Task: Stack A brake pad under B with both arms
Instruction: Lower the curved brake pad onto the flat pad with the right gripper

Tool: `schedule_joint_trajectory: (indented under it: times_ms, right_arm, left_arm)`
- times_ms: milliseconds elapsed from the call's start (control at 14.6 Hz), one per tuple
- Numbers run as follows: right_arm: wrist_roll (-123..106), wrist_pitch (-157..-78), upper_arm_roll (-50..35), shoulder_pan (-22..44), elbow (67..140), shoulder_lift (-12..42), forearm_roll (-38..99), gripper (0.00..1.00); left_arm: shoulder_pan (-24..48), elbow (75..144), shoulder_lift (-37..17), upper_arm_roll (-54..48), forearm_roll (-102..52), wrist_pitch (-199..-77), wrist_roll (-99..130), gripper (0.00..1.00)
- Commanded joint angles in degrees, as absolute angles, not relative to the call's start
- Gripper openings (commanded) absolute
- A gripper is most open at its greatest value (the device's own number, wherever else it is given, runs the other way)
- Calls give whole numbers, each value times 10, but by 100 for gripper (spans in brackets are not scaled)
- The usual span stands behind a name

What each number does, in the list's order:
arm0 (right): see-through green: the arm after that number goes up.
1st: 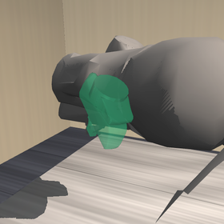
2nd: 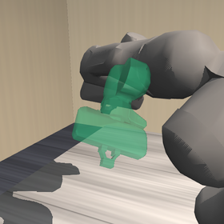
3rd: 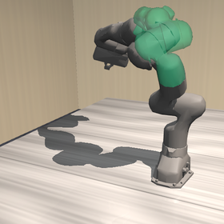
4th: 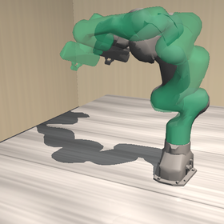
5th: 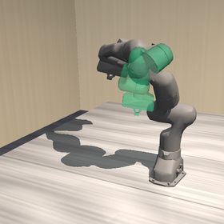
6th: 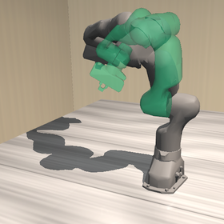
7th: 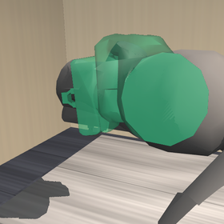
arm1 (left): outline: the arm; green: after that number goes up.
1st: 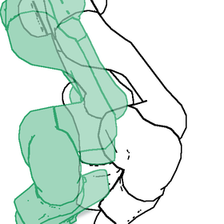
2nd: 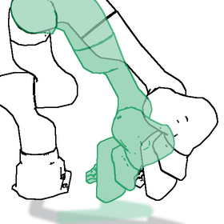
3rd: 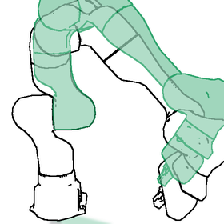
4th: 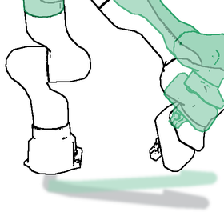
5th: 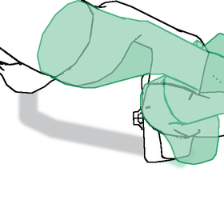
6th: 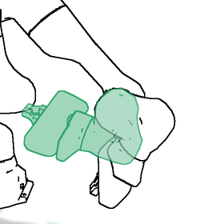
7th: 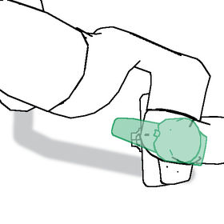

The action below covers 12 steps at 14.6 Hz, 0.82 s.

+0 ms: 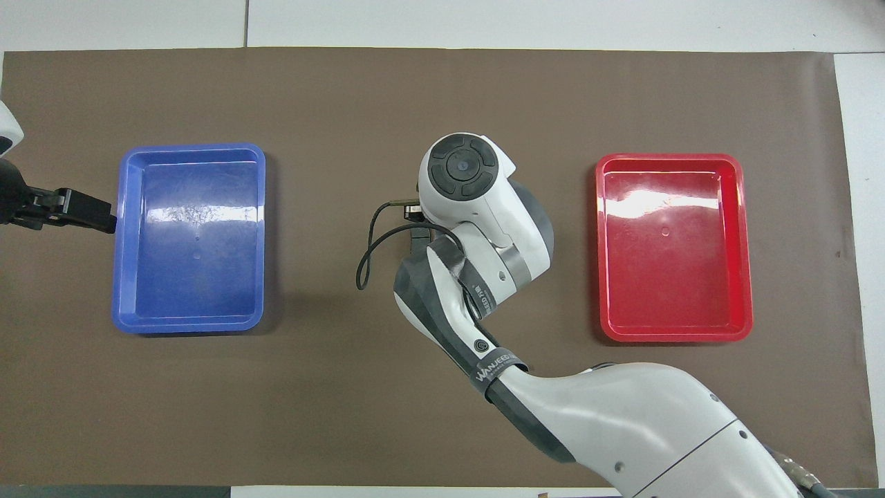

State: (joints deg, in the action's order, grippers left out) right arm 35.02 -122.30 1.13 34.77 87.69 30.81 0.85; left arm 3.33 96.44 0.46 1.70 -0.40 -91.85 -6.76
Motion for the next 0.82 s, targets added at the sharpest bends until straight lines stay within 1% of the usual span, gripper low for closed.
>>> schedule_joint_trajectory:
  times_ms: [0,274,479,753]
  right_arm:
    - [371,-1239,12,359,863,332,-7,0]
    - [372,-1239,12,363,874,333,-16,0]
    - [372,-1271,12,363,913,327,-16,0]
    - [372,-1267,11,363,916,326,-16,0]
  left_arm:
    - [28,975,24,14,7,-897,-81,99]
    - [28,976,25,15,7,-894,-82,99]
    - [27,976,25,14,7,-903,-82,99]
    - [29,976,24,14,6,-906,-78,99]
